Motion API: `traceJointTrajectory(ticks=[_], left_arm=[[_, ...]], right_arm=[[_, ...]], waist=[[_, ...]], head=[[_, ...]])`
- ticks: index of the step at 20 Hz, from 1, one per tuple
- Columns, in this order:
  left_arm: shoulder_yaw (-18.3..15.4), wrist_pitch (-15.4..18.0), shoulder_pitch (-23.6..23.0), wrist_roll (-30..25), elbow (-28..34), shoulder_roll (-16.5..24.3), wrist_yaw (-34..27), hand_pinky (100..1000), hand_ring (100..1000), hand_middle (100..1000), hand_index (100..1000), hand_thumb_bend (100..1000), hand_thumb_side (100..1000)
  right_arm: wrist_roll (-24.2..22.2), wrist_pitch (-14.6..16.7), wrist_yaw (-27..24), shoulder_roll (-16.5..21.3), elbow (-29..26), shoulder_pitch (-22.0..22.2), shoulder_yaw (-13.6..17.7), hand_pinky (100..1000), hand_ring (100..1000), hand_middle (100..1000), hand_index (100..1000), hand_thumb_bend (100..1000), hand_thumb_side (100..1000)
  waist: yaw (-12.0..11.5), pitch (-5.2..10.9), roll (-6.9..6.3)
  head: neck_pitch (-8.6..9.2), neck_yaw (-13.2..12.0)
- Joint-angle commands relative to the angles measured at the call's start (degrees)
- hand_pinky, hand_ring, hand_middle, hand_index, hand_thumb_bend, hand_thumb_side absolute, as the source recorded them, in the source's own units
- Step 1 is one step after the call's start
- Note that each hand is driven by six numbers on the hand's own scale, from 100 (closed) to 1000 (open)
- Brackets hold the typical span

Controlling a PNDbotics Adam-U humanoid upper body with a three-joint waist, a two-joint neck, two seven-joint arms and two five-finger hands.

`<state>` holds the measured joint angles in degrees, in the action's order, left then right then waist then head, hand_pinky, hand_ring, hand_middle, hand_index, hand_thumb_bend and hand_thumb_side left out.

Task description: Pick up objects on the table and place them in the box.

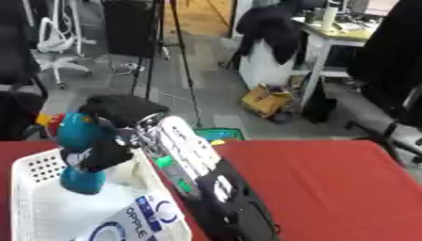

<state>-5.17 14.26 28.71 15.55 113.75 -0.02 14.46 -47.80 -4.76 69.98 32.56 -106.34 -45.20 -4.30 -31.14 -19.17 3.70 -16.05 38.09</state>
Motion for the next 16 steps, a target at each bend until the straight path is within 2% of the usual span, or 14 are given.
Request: traceJointTrajectory(ticks=[1,6,15,16], left_arm=[[-0.3,-0.1,0.4,0.2,0.8,0.3,0.3,803,781,779,794,100,1000],[-0.3,-0.1,0.4,0.3,0.8,0.4,0.4,803,780,779,794,100,1000],[-0.3,-0.3,0.3,0.4,0.8,0.5,0.5,803,779,778,794,100,1000],[-0.4,-0.3,0.2,0.4,0.8,0.5,0.5,802,779,778,794,100,1000]], right_arm=[[0.8,1.7,1.0,1.4,0.4,-0.6,0.1,1000,1000,1000,1000,619,864],[1.6,2.2,-0.6,1.5,0.6,-0.6,0.4,1000,1000,1000,1000,610,875],[2.5,1.3,-2.6,1.7,-1.0,-0.2,1.0,1000,1000,1000,1000,580,882],[3.0,0.9,-2.4,1.9,-1.7,-0.1,1.4,1000,1000,1000,1000,488,883]], waist=[[0.0,-0.29,-0.22],[0.1,-0.31,-0.26],[0.5,-0.15,-0.58],[0.6,-0.06,-0.67]], head=[[0.76,0.3],[0.77,0.3],[0.72,0.3],[0.70,0.2]])
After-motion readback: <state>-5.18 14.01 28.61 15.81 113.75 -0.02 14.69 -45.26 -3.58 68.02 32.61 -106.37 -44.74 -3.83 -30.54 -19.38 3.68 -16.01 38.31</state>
